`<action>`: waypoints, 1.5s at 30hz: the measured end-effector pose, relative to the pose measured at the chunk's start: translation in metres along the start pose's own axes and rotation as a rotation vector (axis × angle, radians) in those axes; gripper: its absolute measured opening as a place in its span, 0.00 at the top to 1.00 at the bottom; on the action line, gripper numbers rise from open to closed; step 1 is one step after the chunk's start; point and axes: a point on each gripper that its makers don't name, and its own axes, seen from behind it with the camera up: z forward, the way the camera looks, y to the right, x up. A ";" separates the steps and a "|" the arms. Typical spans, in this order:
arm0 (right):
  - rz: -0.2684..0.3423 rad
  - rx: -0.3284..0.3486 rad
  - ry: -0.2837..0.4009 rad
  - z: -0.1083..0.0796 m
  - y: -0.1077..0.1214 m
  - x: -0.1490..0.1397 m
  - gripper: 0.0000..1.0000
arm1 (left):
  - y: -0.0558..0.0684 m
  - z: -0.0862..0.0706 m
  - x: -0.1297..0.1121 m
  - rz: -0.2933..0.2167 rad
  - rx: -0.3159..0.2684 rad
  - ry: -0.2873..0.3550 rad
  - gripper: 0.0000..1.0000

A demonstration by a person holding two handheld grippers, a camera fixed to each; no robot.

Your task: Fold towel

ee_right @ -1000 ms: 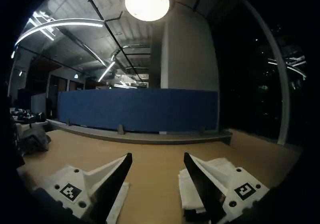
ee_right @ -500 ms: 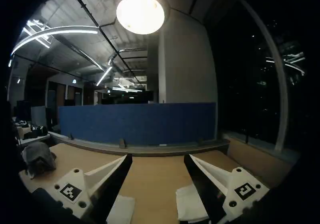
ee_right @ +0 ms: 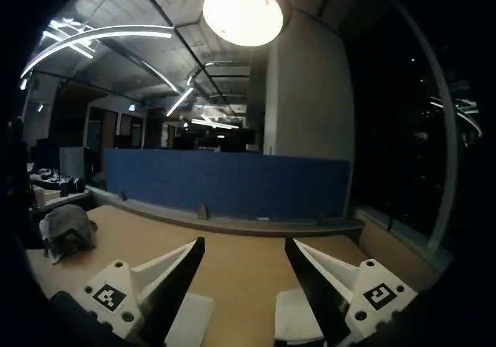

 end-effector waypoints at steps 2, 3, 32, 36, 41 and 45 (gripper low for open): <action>-0.010 0.043 -0.042 -0.001 -0.009 -0.008 0.00 | 0.012 -0.001 -0.010 0.019 -0.060 -0.049 0.05; -0.012 0.067 -0.064 -0.003 -0.014 -0.011 0.00 | 0.018 -0.003 -0.013 0.028 -0.088 -0.068 0.06; -0.191 0.451 -0.493 -0.071 -0.100 -0.109 0.00 | 0.110 -0.059 -0.115 0.115 -0.448 -0.417 0.05; -0.181 0.453 -0.514 -0.075 -0.104 -0.124 0.00 | 0.113 -0.061 -0.129 0.108 -0.447 -0.433 0.05; -0.161 0.456 -0.538 -0.080 -0.109 -0.148 0.00 | 0.118 -0.066 -0.156 0.101 -0.457 -0.474 0.05; -0.156 0.455 -0.560 -0.083 -0.112 -0.168 0.00 | 0.124 -0.072 -0.180 0.085 -0.467 -0.514 0.05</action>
